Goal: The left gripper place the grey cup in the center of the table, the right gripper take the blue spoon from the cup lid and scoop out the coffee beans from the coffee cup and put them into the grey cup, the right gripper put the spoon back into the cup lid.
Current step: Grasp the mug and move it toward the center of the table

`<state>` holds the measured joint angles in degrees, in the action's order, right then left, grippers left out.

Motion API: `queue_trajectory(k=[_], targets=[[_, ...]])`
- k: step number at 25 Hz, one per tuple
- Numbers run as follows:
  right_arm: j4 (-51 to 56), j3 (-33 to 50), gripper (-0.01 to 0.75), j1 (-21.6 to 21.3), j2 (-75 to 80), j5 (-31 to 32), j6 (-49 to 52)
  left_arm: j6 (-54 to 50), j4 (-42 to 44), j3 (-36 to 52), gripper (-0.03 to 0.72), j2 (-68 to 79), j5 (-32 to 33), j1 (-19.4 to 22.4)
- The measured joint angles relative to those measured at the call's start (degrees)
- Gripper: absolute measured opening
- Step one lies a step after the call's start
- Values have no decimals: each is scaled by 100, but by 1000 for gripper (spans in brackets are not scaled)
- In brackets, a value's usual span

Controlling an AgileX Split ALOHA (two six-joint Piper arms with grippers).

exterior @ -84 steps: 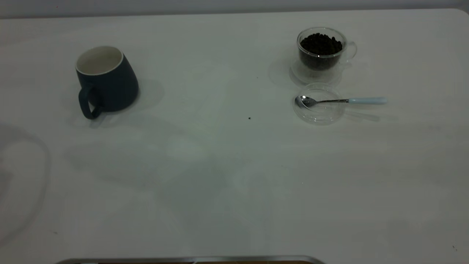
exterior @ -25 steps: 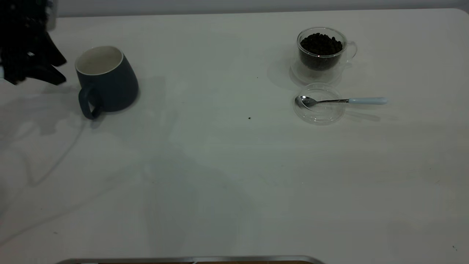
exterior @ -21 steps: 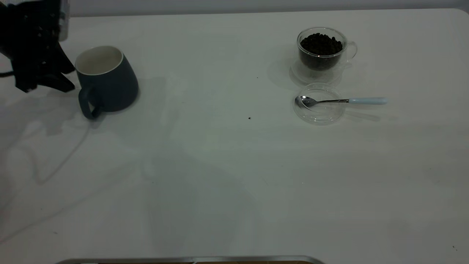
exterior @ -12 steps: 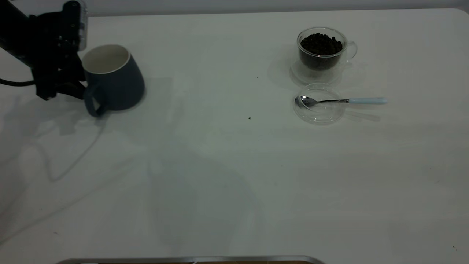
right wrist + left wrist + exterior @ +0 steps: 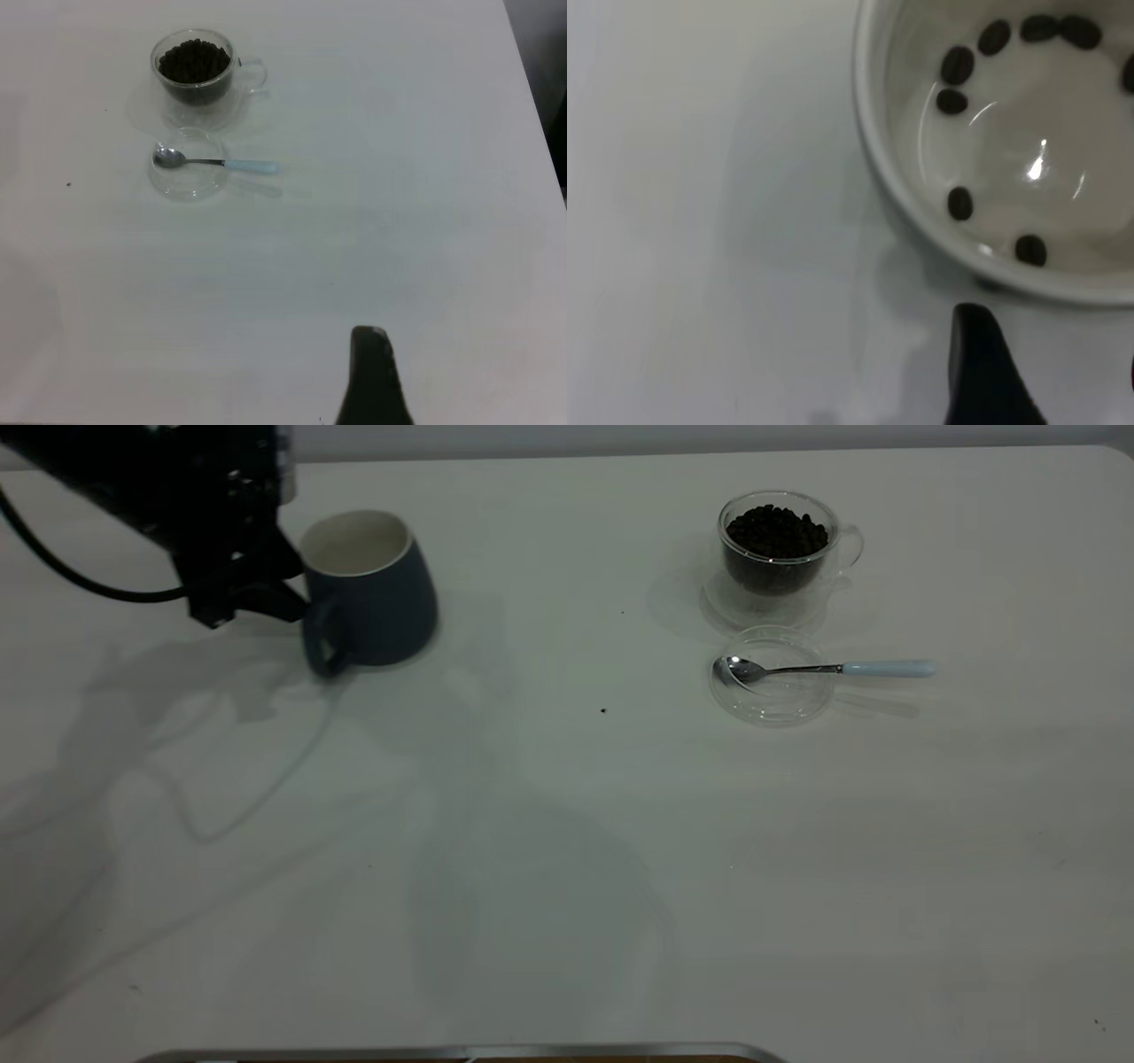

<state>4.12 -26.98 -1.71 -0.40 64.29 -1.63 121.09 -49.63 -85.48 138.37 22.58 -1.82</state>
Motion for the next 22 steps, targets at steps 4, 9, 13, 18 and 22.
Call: queue_trajectory(k=[4, 9, 13, 18, 22], targets=[[0, 0, 588, 0, 0, 0, 0, 0, -11, -22, 466, 7, 5, -307], [0, 0, 588, 0, 0, 0, 0, 0, -29, -22, 466, 104, 0, -586], [0, 0, 588, 0, 0, 0, 0, 0, -49, -22, 466, 109, -5, -608], [0, 0, 588, 0, 0, 0, 0, 0, -62, -22, 466, 109, -12, -591], [0, 0, 588, 0, 0, 0, 0, 0, -65, -22, 466, 109, 57, -587]])
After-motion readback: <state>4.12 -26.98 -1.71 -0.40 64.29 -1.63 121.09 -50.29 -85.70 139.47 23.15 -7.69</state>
